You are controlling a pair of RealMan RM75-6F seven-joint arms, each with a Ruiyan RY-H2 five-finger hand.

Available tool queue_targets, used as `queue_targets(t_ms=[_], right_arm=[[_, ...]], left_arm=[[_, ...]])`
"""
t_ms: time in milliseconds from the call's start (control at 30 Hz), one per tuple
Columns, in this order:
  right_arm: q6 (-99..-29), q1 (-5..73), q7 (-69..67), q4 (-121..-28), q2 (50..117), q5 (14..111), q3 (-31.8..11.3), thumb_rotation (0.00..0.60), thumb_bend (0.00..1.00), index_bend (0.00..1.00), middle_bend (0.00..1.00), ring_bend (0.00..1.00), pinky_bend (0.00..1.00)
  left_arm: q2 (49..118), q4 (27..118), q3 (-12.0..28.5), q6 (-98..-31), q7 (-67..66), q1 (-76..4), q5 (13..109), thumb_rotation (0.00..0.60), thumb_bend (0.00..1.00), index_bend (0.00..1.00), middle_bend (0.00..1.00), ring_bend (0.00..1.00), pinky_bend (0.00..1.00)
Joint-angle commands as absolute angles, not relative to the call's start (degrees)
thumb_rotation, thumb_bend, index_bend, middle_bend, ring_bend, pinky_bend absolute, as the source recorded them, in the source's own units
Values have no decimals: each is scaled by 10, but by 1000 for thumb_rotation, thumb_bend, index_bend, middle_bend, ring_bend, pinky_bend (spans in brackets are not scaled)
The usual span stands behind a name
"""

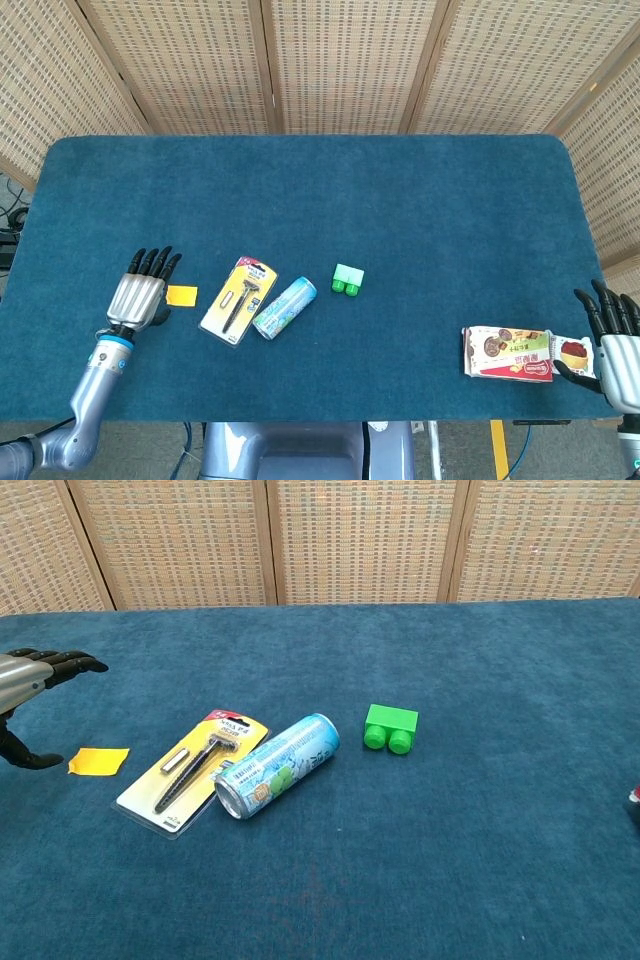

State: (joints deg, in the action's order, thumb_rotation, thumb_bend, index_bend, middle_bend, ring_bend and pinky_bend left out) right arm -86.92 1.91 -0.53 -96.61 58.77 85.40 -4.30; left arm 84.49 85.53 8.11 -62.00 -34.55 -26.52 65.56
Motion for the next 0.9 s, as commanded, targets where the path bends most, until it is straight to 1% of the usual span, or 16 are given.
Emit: queue_targets(t_ms=[33, 567, 900], right_arm=[[-869, 19, -9, -965, 587, 853, -43, 600, 156, 93, 0, 0, 0], [-868, 20, -16, -964, 587, 854, -44, 600, 156, 93, 0, 0, 0], [-867, 21, -15, -964, 588, 853, -44, 600, 156, 93, 0, 0, 0]], left_arm=[[853, 847, 80, -620, -353, -272, 647, 600, 245, 0, 0, 0, 0], [852, 814, 66, -620, -369, -282, 622, 600, 246, 0, 0, 0, 0], [884, 766, 62, -602, -360, -293, 607, 600, 251, 0, 0, 0, 0]])
